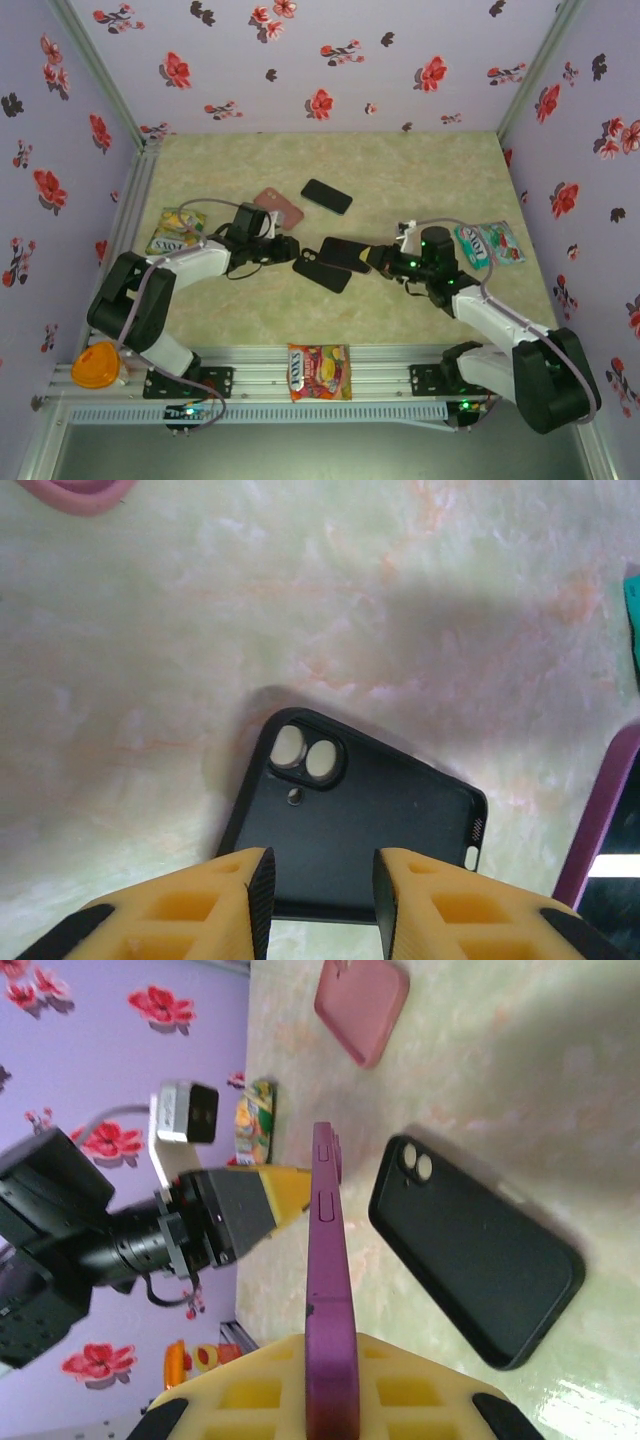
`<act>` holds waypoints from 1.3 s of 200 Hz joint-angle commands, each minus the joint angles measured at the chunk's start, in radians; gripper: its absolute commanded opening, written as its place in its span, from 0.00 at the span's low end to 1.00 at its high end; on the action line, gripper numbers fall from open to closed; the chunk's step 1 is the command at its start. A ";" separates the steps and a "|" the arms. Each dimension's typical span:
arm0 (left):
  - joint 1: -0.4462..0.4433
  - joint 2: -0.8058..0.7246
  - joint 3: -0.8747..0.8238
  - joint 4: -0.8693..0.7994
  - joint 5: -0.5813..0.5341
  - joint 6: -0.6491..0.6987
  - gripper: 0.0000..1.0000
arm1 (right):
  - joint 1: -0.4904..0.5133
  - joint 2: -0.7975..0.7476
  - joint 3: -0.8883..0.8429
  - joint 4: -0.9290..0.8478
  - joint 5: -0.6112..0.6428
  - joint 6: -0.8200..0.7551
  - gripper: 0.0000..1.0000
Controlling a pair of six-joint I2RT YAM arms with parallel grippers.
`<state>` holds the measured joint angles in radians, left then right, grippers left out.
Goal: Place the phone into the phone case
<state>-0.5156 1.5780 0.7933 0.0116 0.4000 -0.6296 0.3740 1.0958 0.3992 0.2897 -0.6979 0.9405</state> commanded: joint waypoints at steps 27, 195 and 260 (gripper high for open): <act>0.038 0.072 0.041 0.018 -0.008 0.009 0.35 | 0.113 0.033 -0.055 0.140 0.155 0.080 0.00; 0.042 0.177 0.068 0.093 0.013 0.034 0.35 | 0.170 0.316 -0.036 0.400 0.220 0.205 0.00; 0.036 0.174 0.008 0.134 0.024 0.011 0.35 | 0.196 0.272 -0.022 0.320 0.243 0.189 0.00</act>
<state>-0.4793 1.7355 0.8261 0.1207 0.4080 -0.6182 0.5594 1.4036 0.3412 0.6224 -0.4778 1.1370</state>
